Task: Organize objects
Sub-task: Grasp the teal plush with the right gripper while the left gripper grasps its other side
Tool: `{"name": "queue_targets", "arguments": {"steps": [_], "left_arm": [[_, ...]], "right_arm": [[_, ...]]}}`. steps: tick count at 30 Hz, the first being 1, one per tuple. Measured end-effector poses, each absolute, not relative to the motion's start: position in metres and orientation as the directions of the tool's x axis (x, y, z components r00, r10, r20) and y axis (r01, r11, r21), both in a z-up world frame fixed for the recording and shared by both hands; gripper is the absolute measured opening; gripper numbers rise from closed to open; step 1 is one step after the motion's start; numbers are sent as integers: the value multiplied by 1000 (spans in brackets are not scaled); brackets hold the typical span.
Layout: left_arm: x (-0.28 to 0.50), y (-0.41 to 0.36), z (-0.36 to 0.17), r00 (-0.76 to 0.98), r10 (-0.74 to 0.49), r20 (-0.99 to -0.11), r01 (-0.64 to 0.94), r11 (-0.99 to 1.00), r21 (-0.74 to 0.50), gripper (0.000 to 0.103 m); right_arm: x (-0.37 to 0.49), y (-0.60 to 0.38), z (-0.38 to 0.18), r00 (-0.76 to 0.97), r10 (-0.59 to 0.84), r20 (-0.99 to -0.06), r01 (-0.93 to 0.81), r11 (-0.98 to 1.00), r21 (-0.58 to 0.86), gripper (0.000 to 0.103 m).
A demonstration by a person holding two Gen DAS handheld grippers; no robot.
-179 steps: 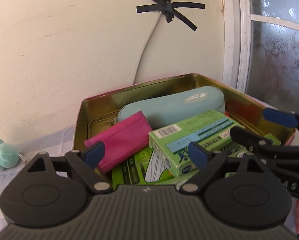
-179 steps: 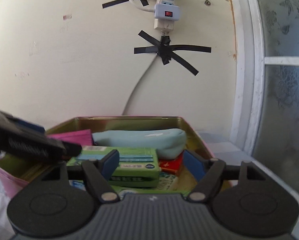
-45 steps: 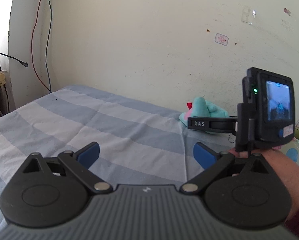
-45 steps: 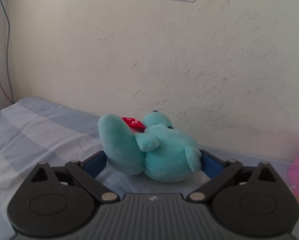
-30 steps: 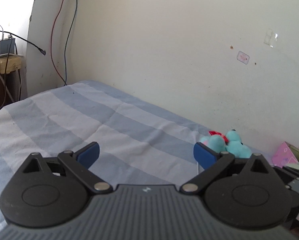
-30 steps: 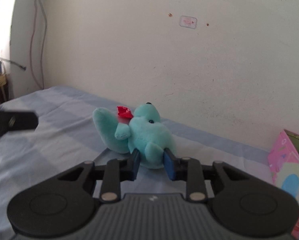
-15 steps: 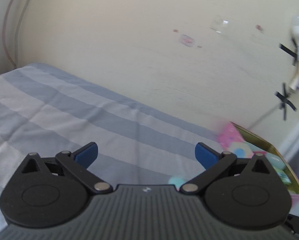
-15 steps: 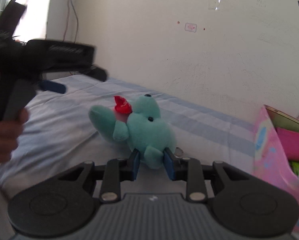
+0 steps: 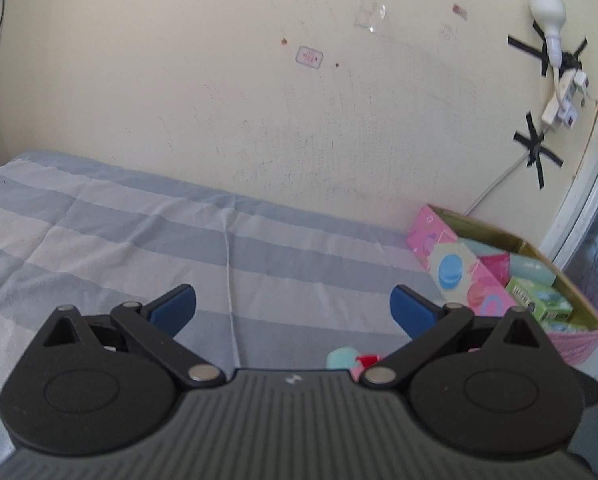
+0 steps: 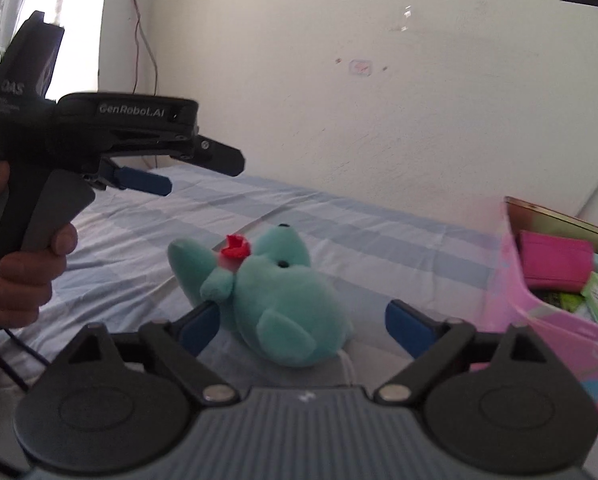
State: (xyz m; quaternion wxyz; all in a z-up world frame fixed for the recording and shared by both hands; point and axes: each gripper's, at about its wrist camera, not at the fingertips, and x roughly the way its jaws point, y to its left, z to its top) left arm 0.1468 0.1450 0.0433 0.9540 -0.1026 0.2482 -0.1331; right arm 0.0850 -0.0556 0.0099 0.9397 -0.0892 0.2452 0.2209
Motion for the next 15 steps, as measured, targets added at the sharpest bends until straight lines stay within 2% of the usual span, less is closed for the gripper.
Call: {"name": "queue_targets", "arguments": {"steps": [4,7,11,12,15], "left_arm": [[160,137,28,776,-351,-524,244,933,-265,103],[175,132,13,703,-419,-575,278,906,-320,103],[175,128,7,688,-460,-562,323,887,-330,103],[173,129,6,667,-497,-555,346,866,-360,98],[166,126,6,626,-569,-534,400,822,-406,96]], "right_arm": [[115,-40,-4,677,372,-635,-485,874,-5,97],[122,-36,-6,651,385,-654,-494,869,20,102],[117,-31,-6,668,394,-631,-505,863,5,88],[116,-31,-6,675,390,-627,-497,867,5,83],[111,-38,-4,687,391,-613,-467,883,39,74]]}}
